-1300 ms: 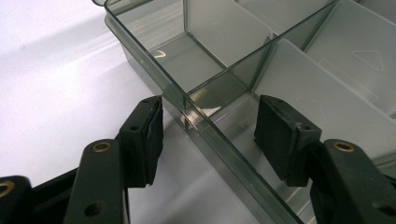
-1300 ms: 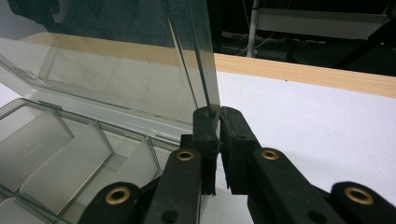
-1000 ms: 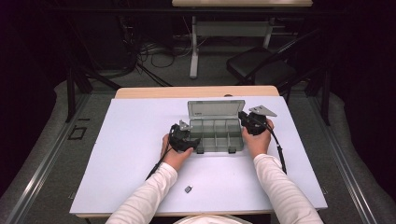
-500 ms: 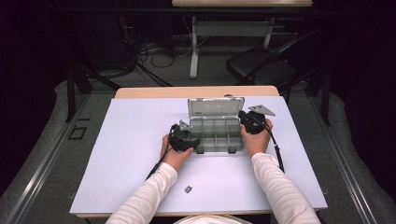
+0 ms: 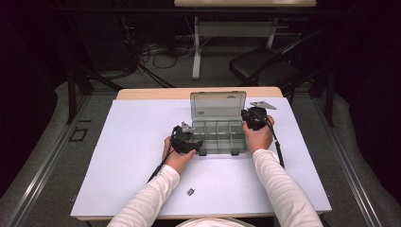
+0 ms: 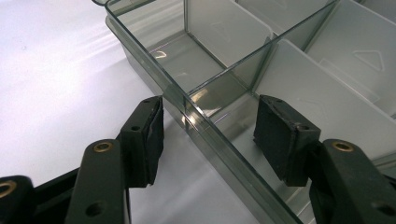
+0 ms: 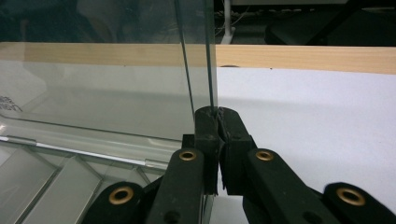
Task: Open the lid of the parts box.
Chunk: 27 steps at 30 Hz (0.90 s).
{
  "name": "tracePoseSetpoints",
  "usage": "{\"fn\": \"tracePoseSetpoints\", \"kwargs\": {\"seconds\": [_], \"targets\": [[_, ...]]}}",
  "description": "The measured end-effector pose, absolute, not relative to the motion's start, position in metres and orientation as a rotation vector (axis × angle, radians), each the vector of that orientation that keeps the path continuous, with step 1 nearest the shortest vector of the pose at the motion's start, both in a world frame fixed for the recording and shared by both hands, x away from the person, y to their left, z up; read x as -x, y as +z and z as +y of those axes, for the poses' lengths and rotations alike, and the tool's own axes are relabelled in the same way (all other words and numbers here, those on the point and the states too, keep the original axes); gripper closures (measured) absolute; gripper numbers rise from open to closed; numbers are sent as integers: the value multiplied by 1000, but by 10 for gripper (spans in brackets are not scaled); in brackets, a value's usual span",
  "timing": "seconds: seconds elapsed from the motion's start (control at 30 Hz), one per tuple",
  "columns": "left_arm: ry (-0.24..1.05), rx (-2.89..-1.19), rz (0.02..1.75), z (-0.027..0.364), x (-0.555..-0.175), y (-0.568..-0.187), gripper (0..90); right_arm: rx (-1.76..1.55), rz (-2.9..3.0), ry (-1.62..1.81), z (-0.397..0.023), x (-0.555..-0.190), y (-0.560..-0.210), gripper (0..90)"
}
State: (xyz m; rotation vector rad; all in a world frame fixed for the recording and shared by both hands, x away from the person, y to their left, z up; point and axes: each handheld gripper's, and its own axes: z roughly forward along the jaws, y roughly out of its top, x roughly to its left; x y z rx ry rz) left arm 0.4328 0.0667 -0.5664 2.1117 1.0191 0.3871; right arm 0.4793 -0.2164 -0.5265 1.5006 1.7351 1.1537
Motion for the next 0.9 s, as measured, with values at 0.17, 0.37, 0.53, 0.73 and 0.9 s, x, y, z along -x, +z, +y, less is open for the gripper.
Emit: {"fn": "tracePoseSetpoints", "kwargs": {"seconds": [0.17, 0.37, 0.53, 0.73, 0.9], "targets": [[387, -2112, 1018, 67, -433, -566, 426, -1533, 1741, 1141, -216, -485, -525, 879], [390, -2111, 1020, 67, -433, -567, 427, -1560, 1759, 1115, -215, -491, -523, 883], [390, -2111, 1021, 67, -433, -566, 429, -1583, 1772, 1103, -216, -497, -523, 885], [390, -2109, 1023, 66, -433, -567, 430, -1601, 1793, 1083, -216, -503, -523, 887], [388, -2109, 1022, 67, -433, -566, 431, -1623, 1800, 1065, -215, -507, -522, 888]]}}
